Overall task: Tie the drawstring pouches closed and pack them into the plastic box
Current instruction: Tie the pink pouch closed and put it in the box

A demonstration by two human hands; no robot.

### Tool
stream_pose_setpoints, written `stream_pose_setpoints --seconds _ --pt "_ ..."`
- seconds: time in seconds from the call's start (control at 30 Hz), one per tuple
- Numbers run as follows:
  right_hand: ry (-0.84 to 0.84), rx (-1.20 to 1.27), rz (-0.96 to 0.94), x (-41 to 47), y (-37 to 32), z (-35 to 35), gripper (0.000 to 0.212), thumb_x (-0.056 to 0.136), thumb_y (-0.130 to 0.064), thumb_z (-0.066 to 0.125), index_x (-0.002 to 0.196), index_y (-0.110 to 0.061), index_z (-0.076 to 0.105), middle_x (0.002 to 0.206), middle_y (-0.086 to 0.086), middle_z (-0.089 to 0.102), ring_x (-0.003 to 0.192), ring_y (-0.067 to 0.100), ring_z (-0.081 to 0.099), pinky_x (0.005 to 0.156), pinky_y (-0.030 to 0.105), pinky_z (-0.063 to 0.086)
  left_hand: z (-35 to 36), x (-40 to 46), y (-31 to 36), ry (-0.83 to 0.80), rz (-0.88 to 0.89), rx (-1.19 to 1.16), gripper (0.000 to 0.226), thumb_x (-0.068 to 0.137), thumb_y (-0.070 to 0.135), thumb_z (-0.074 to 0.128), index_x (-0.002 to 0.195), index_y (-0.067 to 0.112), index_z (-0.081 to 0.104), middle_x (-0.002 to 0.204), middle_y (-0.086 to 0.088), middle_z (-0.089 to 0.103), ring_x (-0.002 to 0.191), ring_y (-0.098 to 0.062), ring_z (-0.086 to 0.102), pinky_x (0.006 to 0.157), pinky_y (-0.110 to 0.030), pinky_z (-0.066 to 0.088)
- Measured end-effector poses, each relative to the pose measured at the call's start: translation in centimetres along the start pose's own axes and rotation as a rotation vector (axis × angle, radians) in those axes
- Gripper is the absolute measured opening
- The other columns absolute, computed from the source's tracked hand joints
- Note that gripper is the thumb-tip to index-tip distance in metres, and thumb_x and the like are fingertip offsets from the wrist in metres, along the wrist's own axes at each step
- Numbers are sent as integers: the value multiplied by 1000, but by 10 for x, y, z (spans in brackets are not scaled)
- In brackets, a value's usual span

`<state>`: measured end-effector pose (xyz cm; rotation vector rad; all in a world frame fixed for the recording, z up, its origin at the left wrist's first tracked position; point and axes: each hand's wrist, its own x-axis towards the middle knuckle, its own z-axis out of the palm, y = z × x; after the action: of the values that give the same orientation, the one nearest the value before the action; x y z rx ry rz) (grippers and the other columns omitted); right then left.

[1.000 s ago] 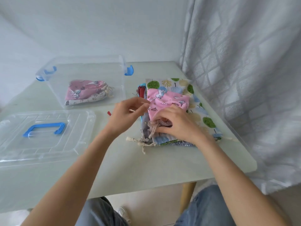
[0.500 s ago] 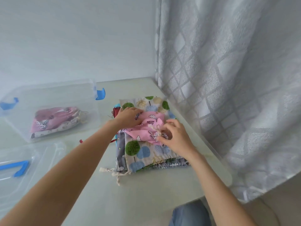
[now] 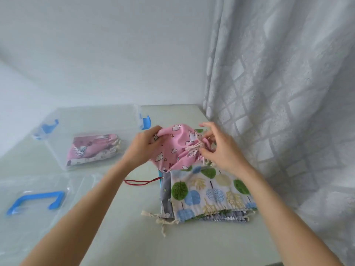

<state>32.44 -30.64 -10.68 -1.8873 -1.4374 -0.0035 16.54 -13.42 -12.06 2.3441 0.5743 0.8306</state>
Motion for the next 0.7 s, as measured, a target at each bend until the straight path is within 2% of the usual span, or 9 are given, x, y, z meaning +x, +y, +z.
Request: stream_pose_setpoints --seconds 0.07,0.17,0.27,0.37,0.43,0.5,0.6,0.63,0.7 --pt "0 -8 -115 30 -22 4 48 81 -12 67 125 -25 52 93 -7 58 73 12 61 70 34 56 -33 -7 1 87 -46 -77 10 92 18 52 88 24 58 71 8 59 65 -10 52 60 -26 40" --pt "79 19 -273 88 -66 24 34 78 -7 67 111 -18 66 87 2 59 73 18 58 72 32 51 -90 -2 -7 271 -88 -70 9 91 17 52 92 23 59 82 -4 66 76 -22 58 67 -35 47" --pt "140 88 -360 144 -105 51 29 77 -6 67 104 -17 69 89 8 63 75 19 59 75 30 48 -147 16 -21 395 -107 55 12 90 21 52 100 27 58 80 -3 65 75 -24 58 62 -35 46" --pt "140 115 -386 187 -128 88 26 79 -5 64 101 -18 69 90 5 60 76 19 58 73 29 47 -189 36 -45 392 -130 278 22 91 25 51 114 25 55 88 1 65 77 -26 57 62 -32 44" --pt "82 118 -379 205 -133 118 26 80 -1 59 99 -17 69 89 -1 56 76 16 56 71 26 43 -205 41 -66 349 -157 413 25 90 23 52 115 25 55 96 1 67 81 -29 59 67 -33 45" --pt "-3 76 -363 216 -129 146 28 81 2 55 100 -13 68 89 -2 52 77 15 53 71 24 38 -209 39 -90 296 -207 442 30 86 20 55 115 29 54 99 4 68 84 -27 61 70 -32 46" --pt "-159 46 -349 227 -125 179 33 81 4 52 108 -9 66 97 7 56 86 19 53 73 22 36 -211 27 -125 280 -293 416 40 83 22 61 119 32 49 102 4 68 87 -23 63 74 -33 49" --pt "-238 27 -333 230 -123 186 36 83 4 51 113 -10 64 105 9 58 93 20 54 77 22 37 -211 22 -134 299 -329 443 42 82 24 62 121 32 47 104 6 67 89 -22 64 74 -34 50" --pt "-409 -70 -310 234 -121 196 43 84 2 48 122 -16 58 123 7 55 115 21 49 94 28 38 -214 15 -144 351 -388 559 44 81 28 64 122 30 47 111 9 64 96 -20 62 74 -32 48"
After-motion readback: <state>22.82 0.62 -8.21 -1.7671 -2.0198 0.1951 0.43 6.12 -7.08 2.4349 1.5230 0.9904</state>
